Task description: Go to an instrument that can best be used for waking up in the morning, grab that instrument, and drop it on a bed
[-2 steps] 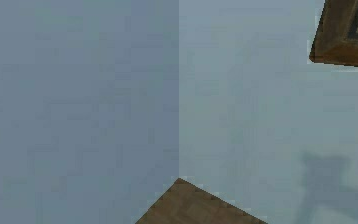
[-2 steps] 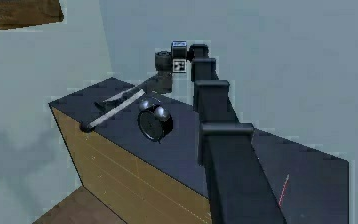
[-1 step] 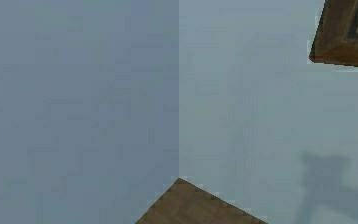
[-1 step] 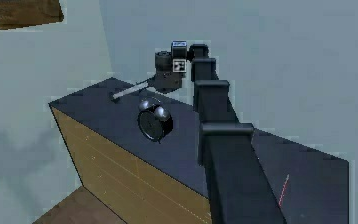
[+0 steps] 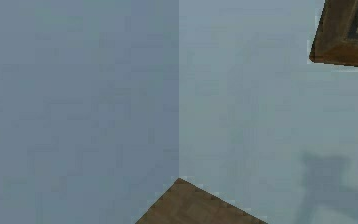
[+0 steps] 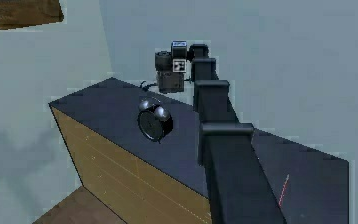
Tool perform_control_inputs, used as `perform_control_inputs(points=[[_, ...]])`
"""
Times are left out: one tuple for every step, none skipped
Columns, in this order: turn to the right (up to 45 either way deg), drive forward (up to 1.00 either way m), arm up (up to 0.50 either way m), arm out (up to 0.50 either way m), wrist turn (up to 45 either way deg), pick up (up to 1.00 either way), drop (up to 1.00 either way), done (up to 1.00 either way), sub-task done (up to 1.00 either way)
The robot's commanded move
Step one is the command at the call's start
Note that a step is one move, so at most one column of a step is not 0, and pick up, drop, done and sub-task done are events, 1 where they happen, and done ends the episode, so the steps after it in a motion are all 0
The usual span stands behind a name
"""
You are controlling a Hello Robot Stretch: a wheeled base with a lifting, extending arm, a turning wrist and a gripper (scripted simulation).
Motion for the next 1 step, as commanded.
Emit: perform_control_inputs(points=[[0.0, 0.0, -0.22, 0.0, 0.0, 0.0, 0.0, 0.0, 0.0]])
